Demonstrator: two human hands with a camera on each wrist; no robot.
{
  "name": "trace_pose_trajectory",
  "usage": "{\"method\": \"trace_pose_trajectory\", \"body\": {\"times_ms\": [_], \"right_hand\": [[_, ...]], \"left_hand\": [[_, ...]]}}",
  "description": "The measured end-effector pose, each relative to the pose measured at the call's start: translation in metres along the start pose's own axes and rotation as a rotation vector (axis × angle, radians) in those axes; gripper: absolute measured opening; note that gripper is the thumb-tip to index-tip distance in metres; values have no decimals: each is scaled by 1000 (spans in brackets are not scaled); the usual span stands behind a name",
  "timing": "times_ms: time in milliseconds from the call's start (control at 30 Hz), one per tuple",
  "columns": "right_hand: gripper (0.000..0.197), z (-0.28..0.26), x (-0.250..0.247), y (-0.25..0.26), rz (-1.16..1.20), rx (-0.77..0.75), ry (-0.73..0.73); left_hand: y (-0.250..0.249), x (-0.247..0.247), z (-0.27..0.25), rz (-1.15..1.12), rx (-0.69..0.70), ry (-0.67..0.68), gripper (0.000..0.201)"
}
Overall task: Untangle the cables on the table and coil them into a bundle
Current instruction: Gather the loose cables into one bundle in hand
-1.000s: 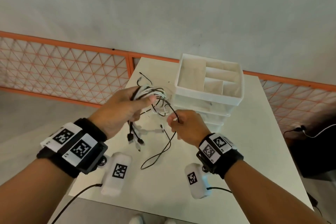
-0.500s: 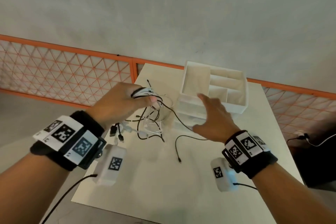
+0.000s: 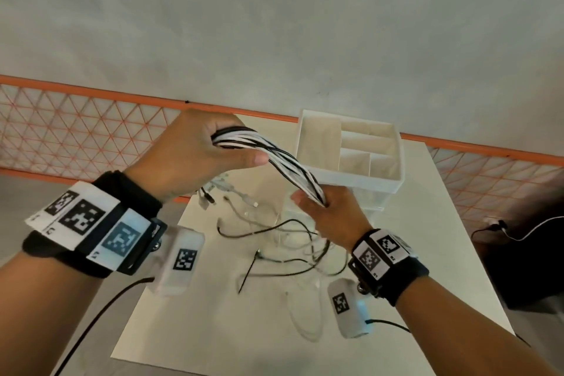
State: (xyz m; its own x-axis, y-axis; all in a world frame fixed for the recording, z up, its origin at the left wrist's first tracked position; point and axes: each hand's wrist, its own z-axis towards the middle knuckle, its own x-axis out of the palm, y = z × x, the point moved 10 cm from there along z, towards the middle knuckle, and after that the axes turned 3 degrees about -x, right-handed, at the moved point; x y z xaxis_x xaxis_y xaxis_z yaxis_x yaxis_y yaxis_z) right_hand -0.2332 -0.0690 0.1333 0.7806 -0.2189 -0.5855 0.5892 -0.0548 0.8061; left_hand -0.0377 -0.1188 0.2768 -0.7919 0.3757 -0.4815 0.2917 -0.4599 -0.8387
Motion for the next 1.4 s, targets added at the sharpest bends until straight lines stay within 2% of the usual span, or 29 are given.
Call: {"method": "trace_pose_trajectory", "body": {"times_ms": [67,100,200,300,400,467,633,767,833,933,1000,1100,1200,1267,1333,1400], "right_hand": [[50,0,-25,-26,-75,68,-124],[52,0,-39,-35,-78,91,-187],[27,-1,-74,-48,-88,139,-342],[16,0,-89,-36,-74,114,-392],[15,0,-87,-7,-63,18,-349],[13,1,-78,15,-75,-32,-279],[5,4,-52,53,-146,-128,-150],[19,3,-77,34,-71,-99,-311],[28,-1,-87,13,-89,-30,-342],[38,-7,-84,-7,-211,30,-287],[35,-10,-85,-11,-138,49,-259],[10,-15,-99,11,113,-54,-351],[24,-21,-120,34,8,-200,-479],[22,-23,-124,31,-145,-232,-503],[18,-20,-113,7,-297,-171,-403],[28,-19,-94,-29,-384,-14,-237]], "left_hand": [[21,-5,1,1,-57,-51,17],[34,-4,0,20,-89,-57,17],[81,8,-4,154,-223,-15,25],[132,42,-21,260,-417,178,37],[157,73,-41,147,-542,305,32],[148,86,-42,51,-521,312,30],[59,99,-15,-112,-245,307,22],[28,73,6,-100,-164,122,33],[28,64,9,-44,-165,86,35],[37,55,11,5,-206,33,35],[45,49,12,26,-251,9,35],[59,47,11,106,-320,20,37],[71,46,9,77,-397,9,37],[71,40,10,-27,-427,-23,35],[66,31,12,-120,-424,-62,33],[57,27,16,-150,-393,-84,32]]}}
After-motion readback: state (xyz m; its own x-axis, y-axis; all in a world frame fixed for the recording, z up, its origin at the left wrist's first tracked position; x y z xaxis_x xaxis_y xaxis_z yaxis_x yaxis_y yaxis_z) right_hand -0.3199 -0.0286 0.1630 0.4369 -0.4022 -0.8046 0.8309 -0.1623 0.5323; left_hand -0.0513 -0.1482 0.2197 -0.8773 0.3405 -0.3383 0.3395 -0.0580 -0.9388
